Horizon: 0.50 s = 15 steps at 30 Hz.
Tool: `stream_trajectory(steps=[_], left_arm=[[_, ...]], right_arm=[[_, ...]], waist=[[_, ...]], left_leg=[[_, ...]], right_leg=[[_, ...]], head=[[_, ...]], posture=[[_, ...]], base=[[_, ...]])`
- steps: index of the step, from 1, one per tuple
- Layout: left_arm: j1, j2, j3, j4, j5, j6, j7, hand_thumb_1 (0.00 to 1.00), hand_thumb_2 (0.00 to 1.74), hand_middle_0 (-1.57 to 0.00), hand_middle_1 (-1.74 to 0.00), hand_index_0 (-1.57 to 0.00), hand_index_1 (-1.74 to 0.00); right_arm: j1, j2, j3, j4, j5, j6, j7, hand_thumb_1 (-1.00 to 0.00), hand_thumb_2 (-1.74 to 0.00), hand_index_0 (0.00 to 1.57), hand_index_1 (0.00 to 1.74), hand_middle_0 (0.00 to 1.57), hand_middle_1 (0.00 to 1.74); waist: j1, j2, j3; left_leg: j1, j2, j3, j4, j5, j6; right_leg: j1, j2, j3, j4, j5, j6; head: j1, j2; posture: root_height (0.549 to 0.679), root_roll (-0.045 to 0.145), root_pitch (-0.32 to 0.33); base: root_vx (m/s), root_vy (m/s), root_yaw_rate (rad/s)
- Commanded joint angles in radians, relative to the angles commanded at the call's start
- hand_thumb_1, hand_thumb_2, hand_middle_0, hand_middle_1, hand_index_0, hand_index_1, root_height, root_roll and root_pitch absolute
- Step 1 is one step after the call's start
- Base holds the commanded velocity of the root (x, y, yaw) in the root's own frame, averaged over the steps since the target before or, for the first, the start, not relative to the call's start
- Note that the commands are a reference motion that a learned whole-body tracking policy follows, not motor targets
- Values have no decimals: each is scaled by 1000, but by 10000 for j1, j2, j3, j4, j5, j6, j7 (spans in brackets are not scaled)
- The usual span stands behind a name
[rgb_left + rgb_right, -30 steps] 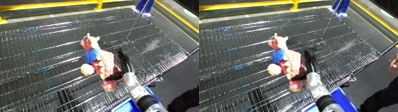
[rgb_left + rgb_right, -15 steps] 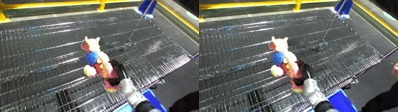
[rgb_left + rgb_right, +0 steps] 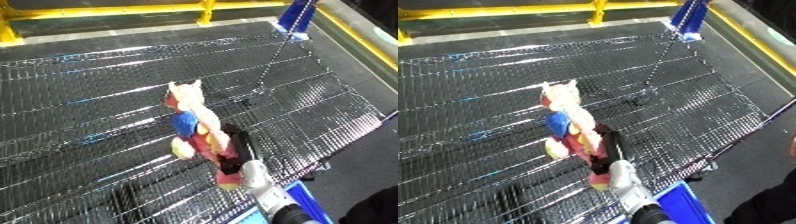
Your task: Pick up the object and place it into the box
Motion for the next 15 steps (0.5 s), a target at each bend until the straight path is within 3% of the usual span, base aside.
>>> stream_trajectory(steps=[4, 9, 15], left_arm=[[-80, -30, 67, 102, 76, 8, 66, 1000, 1740, -1570, -1740, -1570, -1740], [-203, -192, 138, 361, 225, 52, 207, 1000, 1740, -1570, -1740, -1570, -1740], [-311, -411, 119, 556, 306, 177, 323, 1000, 1740, -1570, -1740, -1570, -1740]], right_arm=[[872, -126, -830, -1589, 351, -456, -494, -1000, -1740, 1570, 1740, 1570, 1740], [3079, -53, -2633, -4906, 306, -984, -1104, -1000, -1740, 1570, 1740, 1570, 1740], [5518, 760, -4862, -7720, 940, -1640, -1451, -1000, -1740, 1570, 1740, 1570, 1740]], waist=[[-157, -188, 0], [-467, -470, 0], [-809, -759, 0]], left_leg=[[114, 39, -7, -28, -31, 11], [281, 106, 10, 17, -101, 48], [444, 185, 28, 194, -188, 91]], right_leg=[[172, -19, -48, -87, 29, 32], [411, -38, -65, -145, 45, 80], [645, -65, -64, -100, 59, 105]], head=[[-333, -23], [-584, -177], [-728, -457]], posture=[[640, 95, 30], [640, 90, 13], [638, 85, -17]], base=[[-29, 0, -1], [-29, 12, -16], [-34, 15, -12]])
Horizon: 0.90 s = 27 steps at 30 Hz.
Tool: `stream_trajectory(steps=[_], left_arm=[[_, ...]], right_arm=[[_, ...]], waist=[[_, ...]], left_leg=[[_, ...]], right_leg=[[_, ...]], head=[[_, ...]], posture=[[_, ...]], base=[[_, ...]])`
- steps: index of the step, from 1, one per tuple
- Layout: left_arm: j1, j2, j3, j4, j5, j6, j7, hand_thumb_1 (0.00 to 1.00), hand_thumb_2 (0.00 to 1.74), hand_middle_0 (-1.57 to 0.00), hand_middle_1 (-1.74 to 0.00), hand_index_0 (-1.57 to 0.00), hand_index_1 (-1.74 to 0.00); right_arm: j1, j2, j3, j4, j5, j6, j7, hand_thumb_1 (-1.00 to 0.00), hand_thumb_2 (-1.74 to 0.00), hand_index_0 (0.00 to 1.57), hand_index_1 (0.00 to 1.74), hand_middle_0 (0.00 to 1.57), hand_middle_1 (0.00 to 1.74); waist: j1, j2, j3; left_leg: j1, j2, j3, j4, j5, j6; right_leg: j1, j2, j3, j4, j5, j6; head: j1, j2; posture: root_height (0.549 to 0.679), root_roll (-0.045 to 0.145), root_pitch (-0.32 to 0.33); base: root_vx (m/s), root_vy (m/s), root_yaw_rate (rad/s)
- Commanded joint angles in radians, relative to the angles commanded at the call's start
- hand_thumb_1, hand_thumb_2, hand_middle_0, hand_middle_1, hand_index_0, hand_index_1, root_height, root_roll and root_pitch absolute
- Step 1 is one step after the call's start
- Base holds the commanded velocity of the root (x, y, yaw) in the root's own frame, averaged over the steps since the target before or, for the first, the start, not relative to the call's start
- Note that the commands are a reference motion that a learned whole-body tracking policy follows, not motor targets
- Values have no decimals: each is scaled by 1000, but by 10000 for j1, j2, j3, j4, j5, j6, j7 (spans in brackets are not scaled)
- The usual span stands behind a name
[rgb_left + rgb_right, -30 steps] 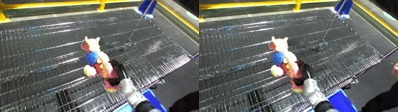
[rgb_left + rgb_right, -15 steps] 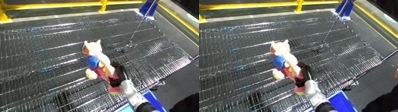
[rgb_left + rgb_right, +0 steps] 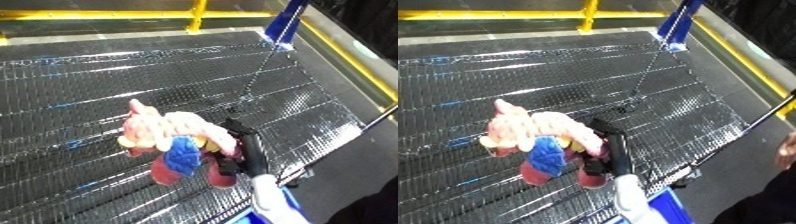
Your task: Pick up the object and place it into the box
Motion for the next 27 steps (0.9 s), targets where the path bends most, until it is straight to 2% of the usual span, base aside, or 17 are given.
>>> stream_trajectory(steps=[4, 8, 20, 27], left_arm=[[-24, -111, 11, 5, 1, 120, 54, 1000, 1740, -1570, -1740, -1570, -1740], [-23, -156, 81, -41, 27, 238, 56, 1000, 1740, -1570, -1740, -1570, -1740], [30, -371, 508, -82, 34, 361, 84, 1000, 1740, -1570, -1740, -1570, -1740], [11, -511, 581, -14, 95, 362, 122, 1000, 1740, -1570, -1740, -1570, -1740]], right_arm=[[1102, 687, -1098, -1210, 723, -568, -38, -1000, -1740, 1570, 1740, 1570, 1740], [1854, 1080, -1953, -1936, 1030, -917, -117, -1000, -1740, 1570, 1740, 1570, 1740], [3789, 1714, -4112, -2941, 1052, -1432, -319, -1000, -1740, 1570, 1740, 1570, 1740], [4523, 2302, -5022, -3103, 969, -1726, -589, -1000, -1740, 1570, 1740, 1570, 1740]], waist=[[-196, -161, 0], [-398, -285, 0], [-1312, -531, -26], [-1897, -487, -44]], left_leg=[[161, 47, 29, 135, -71, 22], [347, 77, 60, 252, -158, 39], [978, 116, 351, 609, -552, 125], [1242, 86, 636, 704, -729, 174]], right_leg=[[219, -18, 10, 11, 22, 14], [444, -7, 42, 0, 30, 10], [998, 121, 313, -138, 58, -13], [1036, 213, 563, -222, 140, -38]], head=[[-27, -227], [-60, -451], [-43, -1317], [-85, -1630]], posture=[[637, 82, -41], [637, 79, -64], [635, 74, -119], [634, 76, -130]], base=[[-30, 17, -13], [-21, 20, -28], [6, 47, -104], [6, 65, -178]])
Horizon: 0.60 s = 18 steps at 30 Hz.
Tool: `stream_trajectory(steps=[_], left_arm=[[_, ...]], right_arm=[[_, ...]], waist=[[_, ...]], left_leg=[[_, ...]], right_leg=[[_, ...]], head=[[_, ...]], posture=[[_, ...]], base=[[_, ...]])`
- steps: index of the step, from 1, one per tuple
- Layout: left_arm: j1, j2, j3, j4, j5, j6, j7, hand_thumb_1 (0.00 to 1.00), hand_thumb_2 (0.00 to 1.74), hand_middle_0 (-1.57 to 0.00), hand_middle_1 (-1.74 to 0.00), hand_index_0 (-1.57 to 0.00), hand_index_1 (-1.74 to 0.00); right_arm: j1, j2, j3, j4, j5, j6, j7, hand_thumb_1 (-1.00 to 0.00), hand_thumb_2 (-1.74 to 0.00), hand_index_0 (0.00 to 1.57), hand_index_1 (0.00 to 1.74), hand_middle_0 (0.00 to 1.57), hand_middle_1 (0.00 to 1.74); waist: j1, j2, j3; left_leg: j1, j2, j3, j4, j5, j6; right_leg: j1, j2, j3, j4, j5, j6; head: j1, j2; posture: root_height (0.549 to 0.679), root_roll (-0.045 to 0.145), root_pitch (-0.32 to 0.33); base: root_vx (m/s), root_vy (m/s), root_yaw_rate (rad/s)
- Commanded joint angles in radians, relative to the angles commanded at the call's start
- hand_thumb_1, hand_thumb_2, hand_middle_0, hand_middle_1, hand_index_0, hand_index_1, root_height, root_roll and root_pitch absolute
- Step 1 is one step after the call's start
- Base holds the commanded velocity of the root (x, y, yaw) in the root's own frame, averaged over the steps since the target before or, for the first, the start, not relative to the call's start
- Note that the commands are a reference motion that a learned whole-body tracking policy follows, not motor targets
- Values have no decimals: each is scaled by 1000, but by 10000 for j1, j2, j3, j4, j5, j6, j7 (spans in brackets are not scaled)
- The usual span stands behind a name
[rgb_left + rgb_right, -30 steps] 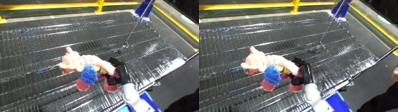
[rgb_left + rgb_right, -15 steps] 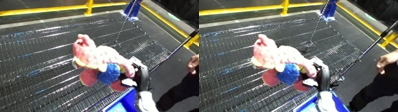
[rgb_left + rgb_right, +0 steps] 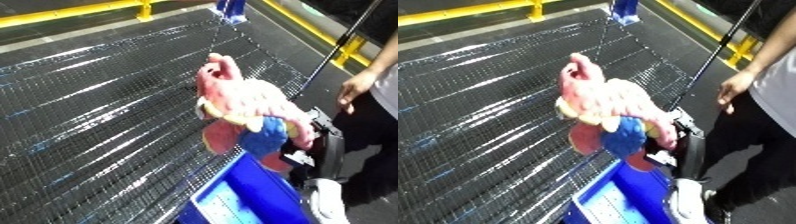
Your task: Pick up the object and place it into the box
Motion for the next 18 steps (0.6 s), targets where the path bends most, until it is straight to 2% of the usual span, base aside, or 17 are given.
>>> stream_trajectory(steps=[6, 11, 18], left_arm=[[-184, -129, -79, 103, 43, -105, 29, 1000, 1740, -1570, -1740, -1570, -1740], [-378, -207, -171, 306, 105, -207, 18, 1000, 1740, -1570, -1740, -1570, -1740], [-631, -190, -257, 537, 231, -390, 1, 1000, 1740, -1570, -1740, -1570, -1740]], right_arm=[[179, 311, -408, 282, 58, -214, -298, -1000, -1740, 1570, 1740, 1570, 1740], [270, 358, -571, 818, 224, -306, -407, -1000, -1740, 1570, 1740, 1570, 1740], [65, 330, -856, 2030, 1054, -689, -627, -650, -1131, 1020, 1131, 1020, 1131]], waist=[[-408, 157, -48], [-663, 311, -52], [-882, 580, -81]], left_leg=[[151, -48, 227, -37, -64, 10], [255, -121, 424, -97, -92, 9], [329, -208, 661, -306, -65, -9]], right_leg=[[-13, 24, 179, -117, 55, 6], [-38, 42, 324, -204, 93, 1], [-61, 51, 483, -469, 168, 8]], head=[[34, -511], [-30, -726], [-133, -720]], posture=[[634, 81, -129], [635, 85, -125], [638, 89, -107]], base=[[-4, 57, -136], [8, 53, -149], [3, 38, -129]])
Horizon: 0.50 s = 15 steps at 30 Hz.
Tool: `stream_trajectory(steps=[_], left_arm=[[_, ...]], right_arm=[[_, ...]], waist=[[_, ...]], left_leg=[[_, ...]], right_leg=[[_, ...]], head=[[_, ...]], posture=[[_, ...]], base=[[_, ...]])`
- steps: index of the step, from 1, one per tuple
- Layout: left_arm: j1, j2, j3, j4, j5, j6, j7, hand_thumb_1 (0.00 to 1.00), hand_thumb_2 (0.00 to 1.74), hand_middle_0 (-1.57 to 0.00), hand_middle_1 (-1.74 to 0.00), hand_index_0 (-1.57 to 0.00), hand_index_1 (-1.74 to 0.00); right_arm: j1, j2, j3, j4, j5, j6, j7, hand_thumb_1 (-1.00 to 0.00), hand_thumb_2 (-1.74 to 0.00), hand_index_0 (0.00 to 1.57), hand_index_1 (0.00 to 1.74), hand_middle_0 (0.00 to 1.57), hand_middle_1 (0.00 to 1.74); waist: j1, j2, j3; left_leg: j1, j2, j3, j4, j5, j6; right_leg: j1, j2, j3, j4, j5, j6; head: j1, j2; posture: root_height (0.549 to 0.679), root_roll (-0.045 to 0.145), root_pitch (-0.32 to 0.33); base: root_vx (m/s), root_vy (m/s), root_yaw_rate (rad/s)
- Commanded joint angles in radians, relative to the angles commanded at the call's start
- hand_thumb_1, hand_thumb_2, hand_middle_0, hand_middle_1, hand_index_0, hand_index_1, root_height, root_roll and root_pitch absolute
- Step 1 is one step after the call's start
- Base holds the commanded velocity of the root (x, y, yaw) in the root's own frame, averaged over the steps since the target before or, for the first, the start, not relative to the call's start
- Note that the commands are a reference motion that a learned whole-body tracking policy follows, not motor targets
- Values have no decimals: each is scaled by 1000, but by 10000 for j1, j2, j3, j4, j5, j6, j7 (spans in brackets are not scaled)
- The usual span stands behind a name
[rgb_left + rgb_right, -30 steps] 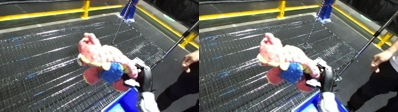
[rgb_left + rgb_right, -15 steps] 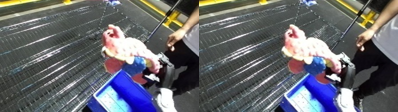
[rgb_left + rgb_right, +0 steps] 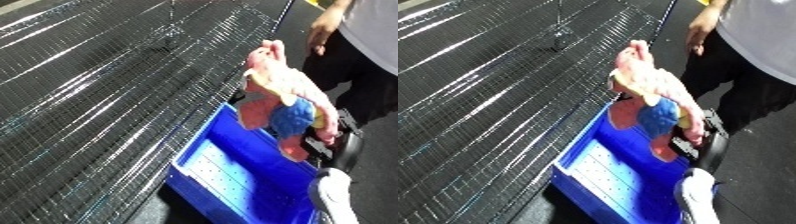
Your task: Pick up the object and place it into the box
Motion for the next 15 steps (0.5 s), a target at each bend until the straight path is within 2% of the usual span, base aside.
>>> stream_trajectory(steps=[6, 13, 15], left_arm=[[-84, 54, 15, 84, 116, -86, -45, 1000, 1740, -1570, -1740, -1570, -1740], [-87, 81, 27, 144, 234, -104, -76, 1000, 1740, -1570, -1740, -1570, -1740], [-87, 78, 30, 154, 255, -107, -70, 1000, 1740, -1570, -1740, -1570, -1740]], right_arm=[[-34, -105, -136, 768, 237, -57, -87, -350, -609, 549, 609, 549, 609], [43, -173, -178, 1126, 242, -45, -45, 0, 0, 0, 0, 0, 0], [48, -150, -175, 1157, 252, -60, -31, 0, 0, 0, 0, 0, 0]], waist=[[-9, 132, -31], [32, 196, -90], [43, 208, -99]], left_leg=[[-9, -17, 77, -143, 60, -22], [0, -25, 116, -242, 105, -40], [2, -22, 125, -254, 118, -46]], right_leg=[[-11, 11, 24, -151, 46, 14], [3, 17, 33, -240, 16, 37], [-5, 17, 30, -234, 11, 42]], head=[[-83, -143], [-150, -281], [-157, -329]], posture=[[640, 88, -94], [641, 88, -87], [641, 88, -86]], base=[[-1, 7, -40], [11, 0, -11], [5, -3, -3]])
